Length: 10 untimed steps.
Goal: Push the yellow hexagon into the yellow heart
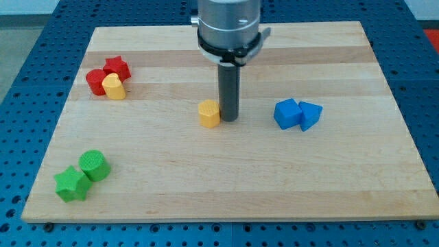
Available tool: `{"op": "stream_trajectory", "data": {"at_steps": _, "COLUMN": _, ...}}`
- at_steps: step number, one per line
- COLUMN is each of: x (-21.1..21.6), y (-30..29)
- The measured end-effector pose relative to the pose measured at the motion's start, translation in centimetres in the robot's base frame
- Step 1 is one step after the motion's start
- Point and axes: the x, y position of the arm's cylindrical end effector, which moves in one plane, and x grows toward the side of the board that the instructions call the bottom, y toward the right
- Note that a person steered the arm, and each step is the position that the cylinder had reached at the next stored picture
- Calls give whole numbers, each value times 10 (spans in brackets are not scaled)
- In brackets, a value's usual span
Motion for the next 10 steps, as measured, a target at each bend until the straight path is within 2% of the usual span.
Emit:
{"op": "stream_trajectory", "data": {"at_steps": 3, "x": -11, "y": -87}}
{"op": "stream_trajectory", "data": {"at_steps": 4, "x": -11, "y": -55}}
{"op": "stream_trajectory", "data": {"at_steps": 5, "x": 29, "y": -36}}
{"op": "stream_trajectory", "data": {"at_steps": 7, "x": 56, "y": -58}}
{"op": "stream_trajectory", "data": {"at_steps": 10, "x": 16, "y": -117}}
